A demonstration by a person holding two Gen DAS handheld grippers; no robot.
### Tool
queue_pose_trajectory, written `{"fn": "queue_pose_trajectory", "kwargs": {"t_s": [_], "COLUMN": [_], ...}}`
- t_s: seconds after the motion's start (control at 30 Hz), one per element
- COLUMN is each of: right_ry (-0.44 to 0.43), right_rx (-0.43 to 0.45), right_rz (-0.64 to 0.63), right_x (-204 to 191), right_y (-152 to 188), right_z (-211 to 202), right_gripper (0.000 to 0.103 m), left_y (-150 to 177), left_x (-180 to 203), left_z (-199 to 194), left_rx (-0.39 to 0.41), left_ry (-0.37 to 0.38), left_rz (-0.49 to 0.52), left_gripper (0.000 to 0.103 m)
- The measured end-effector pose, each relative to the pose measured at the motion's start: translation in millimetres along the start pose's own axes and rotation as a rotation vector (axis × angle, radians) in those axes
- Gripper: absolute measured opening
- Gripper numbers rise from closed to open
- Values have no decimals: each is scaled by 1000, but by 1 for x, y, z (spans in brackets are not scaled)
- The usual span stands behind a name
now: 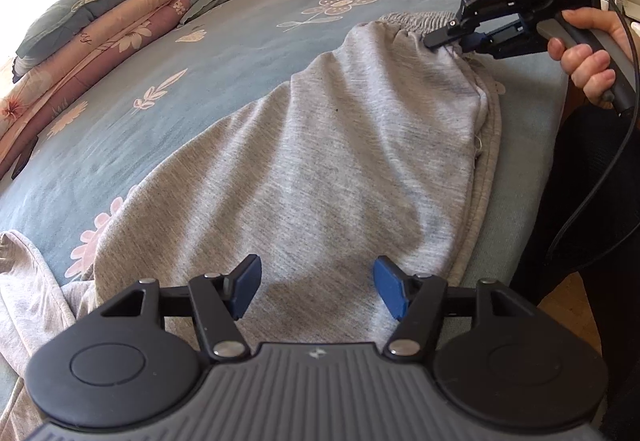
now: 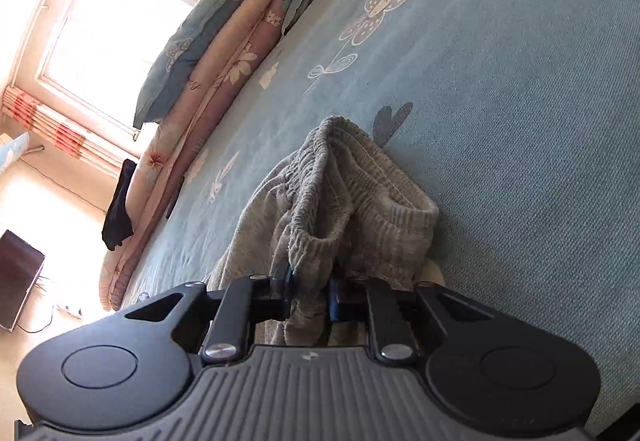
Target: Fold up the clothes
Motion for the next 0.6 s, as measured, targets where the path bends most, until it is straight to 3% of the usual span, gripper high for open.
{"fn": "queue_pose_trajectory", "kwargs": {"t_s": [0.2,0.4,0.57,0.6], "right_ry": [12,148,156,151], "right_rx": [78,14,-15,-20], "right_rz": [-122,-60,-26,-18], "right_x": [-26,13,28,28], "right_y": [-28,-24,-16,-16], "right_z": [-40,-27,-25,-27], "right_gripper": [17,16,17,22], "left_y": [-4,-5,-2,-1], "left_x": [15,23,18,17], "left_z": [-7,-2,-2,-3], "left_rx": [-6,-14,-23,-25], "left_ry": [13,40,59,65], "left_rz": [60,71,50,42], "left_gripper": [66,66,66,66]}}
Point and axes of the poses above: each gripper's, at about its wrist camera, not at the fingertips, and z roughly the way its jaws point, x to its right, y to its underside, the point moved 6 cm from there along z, roughly the way its jaws point, and after that the axes turned 14 degrees about y, right-handed, at the moved point
